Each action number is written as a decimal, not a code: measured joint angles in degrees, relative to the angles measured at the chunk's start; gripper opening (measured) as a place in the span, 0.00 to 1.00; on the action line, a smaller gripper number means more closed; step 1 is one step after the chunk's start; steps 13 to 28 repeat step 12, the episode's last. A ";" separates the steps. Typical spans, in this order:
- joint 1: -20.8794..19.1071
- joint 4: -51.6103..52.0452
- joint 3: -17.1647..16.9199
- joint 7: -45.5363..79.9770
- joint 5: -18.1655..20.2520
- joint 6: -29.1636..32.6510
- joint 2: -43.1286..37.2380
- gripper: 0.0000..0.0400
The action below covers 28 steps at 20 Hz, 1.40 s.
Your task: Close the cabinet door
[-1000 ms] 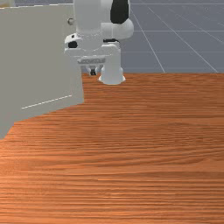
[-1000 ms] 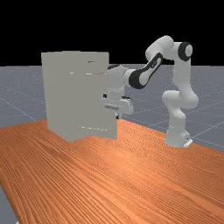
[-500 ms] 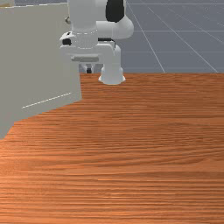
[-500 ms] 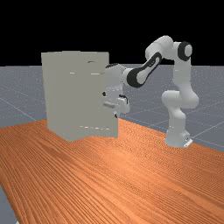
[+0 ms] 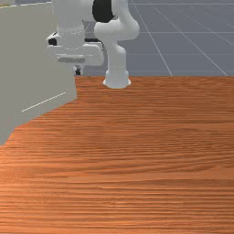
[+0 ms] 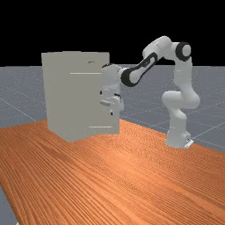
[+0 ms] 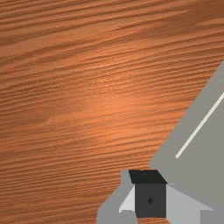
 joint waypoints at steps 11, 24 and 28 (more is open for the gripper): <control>-0.27 -1.78 -12.68 -4.85 -0.97 -0.27 -1.07 0.00; -0.01 -2.24 -13.84 -5.19 -1.11 -0.29 -1.26 0.00; -0.01 -2.24 -13.84 -5.19 -1.11 -0.29 -1.26 0.00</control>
